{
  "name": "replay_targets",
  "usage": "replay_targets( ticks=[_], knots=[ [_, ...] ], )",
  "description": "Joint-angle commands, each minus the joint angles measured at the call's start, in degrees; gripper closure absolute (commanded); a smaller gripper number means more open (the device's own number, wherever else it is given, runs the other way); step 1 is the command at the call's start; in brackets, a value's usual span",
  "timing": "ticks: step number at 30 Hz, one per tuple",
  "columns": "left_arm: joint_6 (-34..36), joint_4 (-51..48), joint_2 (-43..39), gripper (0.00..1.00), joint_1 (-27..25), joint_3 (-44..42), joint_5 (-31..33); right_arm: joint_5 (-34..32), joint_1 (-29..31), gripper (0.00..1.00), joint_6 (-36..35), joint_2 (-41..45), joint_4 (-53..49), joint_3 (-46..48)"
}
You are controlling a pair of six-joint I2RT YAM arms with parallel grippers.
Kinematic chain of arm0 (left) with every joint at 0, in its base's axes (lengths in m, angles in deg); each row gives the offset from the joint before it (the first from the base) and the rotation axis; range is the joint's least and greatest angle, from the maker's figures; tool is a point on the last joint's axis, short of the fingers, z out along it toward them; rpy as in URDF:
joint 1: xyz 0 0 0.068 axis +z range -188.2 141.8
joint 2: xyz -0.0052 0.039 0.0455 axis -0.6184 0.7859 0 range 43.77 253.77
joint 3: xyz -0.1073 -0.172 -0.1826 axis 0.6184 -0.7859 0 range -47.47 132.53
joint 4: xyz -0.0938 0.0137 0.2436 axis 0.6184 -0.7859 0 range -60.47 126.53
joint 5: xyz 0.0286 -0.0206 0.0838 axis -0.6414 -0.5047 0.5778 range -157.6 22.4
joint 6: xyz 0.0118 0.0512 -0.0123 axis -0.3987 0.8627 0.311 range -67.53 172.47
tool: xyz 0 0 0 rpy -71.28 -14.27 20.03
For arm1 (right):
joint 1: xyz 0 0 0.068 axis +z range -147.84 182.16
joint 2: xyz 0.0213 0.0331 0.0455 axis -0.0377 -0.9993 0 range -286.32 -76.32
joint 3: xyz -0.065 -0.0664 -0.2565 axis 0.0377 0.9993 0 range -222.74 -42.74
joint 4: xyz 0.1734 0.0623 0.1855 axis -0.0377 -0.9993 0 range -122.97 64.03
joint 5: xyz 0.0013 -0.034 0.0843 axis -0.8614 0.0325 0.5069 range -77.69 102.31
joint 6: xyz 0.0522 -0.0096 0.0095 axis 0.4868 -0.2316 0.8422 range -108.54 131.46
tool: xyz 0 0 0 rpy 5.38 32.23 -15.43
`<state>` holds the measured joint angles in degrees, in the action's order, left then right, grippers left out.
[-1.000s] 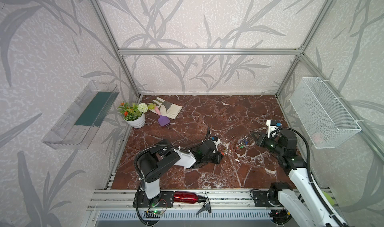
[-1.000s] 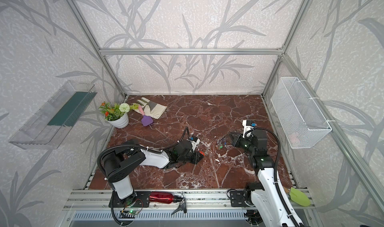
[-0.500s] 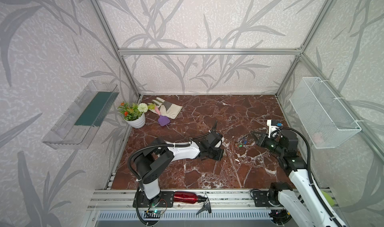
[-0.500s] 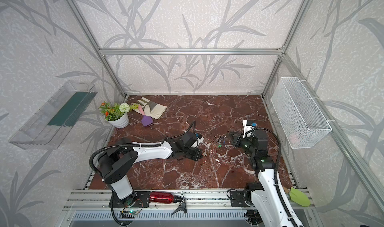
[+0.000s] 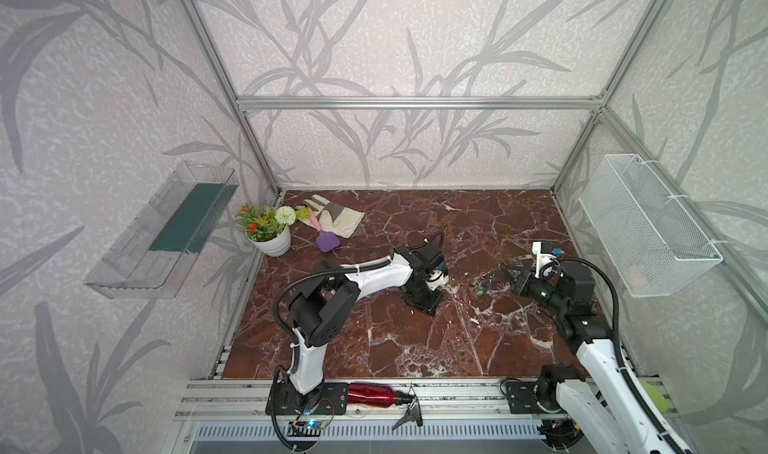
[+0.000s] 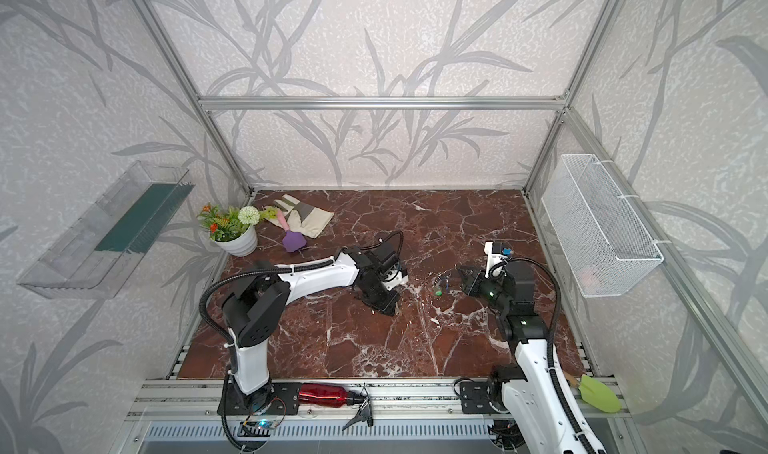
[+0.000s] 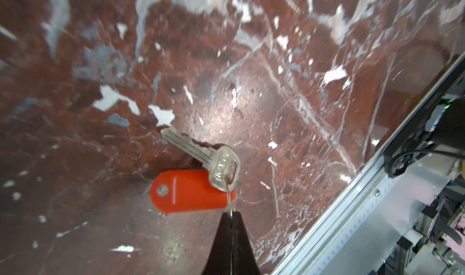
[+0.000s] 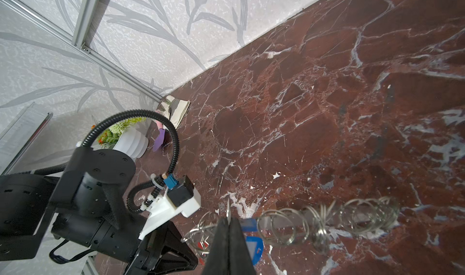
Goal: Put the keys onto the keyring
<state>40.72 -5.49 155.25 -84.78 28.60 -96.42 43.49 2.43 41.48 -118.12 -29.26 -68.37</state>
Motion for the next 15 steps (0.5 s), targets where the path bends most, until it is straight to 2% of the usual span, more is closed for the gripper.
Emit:
replay_targets(
  ticks=[1,6,11,15],
  knots=[
    [4.60,-6.80,1.17,1.00,0.00,2.60,0.03,1.31,0.24,1.00,-0.84,0.71,2.42,-0.57],
    [4.87,-7.05,1.64,1.00,-0.04,3.13,-0.50,1.67,0.25,1.00,-0.49,-0.09,3.29,-0.54],
    [3.57,-5.09,0.17,0.89,0.22,2.02,-0.54,1.85,0.25,1.00,-0.49,-0.16,3.29,-0.74],
    [-0.73,1.09,-3.11,0.81,1.12,-2.39,-1.12,2.04,0.38,1.00,-0.58,-0.15,3.22,-1.00]
  ],
)
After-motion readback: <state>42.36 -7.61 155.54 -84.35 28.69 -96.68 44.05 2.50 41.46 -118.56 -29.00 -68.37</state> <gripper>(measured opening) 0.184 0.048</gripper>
